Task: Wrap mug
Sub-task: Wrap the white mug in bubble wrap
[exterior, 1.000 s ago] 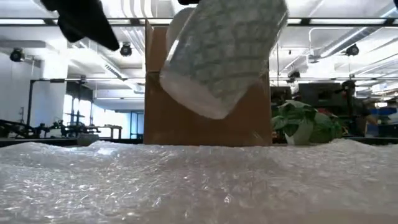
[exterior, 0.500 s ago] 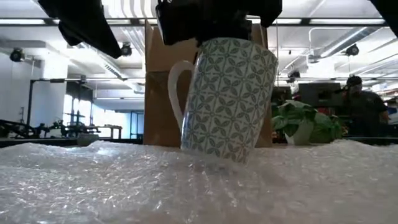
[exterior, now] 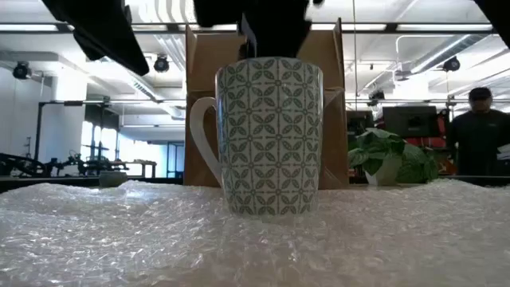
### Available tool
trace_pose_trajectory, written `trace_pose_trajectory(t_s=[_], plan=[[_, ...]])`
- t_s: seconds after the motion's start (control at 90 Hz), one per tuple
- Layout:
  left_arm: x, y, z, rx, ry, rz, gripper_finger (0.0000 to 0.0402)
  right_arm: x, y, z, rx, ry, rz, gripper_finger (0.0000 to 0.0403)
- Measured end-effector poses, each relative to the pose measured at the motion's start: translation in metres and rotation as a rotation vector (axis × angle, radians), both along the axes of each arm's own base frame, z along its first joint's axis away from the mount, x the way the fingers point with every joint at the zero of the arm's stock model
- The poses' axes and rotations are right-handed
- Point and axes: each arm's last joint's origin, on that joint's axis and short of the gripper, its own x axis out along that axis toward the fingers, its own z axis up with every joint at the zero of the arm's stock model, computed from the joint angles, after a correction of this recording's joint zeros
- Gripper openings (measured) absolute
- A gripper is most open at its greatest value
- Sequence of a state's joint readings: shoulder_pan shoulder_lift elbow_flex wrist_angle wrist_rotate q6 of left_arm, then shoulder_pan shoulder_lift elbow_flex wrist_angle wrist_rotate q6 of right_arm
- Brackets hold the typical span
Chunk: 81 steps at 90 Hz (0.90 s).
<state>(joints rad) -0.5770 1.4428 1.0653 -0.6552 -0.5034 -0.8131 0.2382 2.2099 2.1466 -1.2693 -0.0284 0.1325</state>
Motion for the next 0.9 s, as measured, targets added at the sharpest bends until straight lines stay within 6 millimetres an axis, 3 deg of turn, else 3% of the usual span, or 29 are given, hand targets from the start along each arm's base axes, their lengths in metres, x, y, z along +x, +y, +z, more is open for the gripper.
trace_pose_trajectory(t_s=[0.2,0.344,0.611,0.9], plan=[[-0.001,0.000,0.000,-0.001,0.018,-0.026,0.0000,-0.027,-0.004,0.050,0.027,-0.054,-0.080,0.0205],[-0.001,0.000,0.000,-0.001,0.018,-0.026,0.0000,-0.060,-0.003,0.064,-0.014,-0.009,-0.173,0.0221],[-0.001,0.000,0.000,-0.013,0.024,-0.031,0.0000,-0.151,0.001,0.057,-0.272,0.001,-0.485,0.0241],[0.000,0.000,0.001,-0.024,0.015,-0.033,0.0000,-0.249,0.006,0.021,-0.285,-0.020,-0.855,0.0254]])
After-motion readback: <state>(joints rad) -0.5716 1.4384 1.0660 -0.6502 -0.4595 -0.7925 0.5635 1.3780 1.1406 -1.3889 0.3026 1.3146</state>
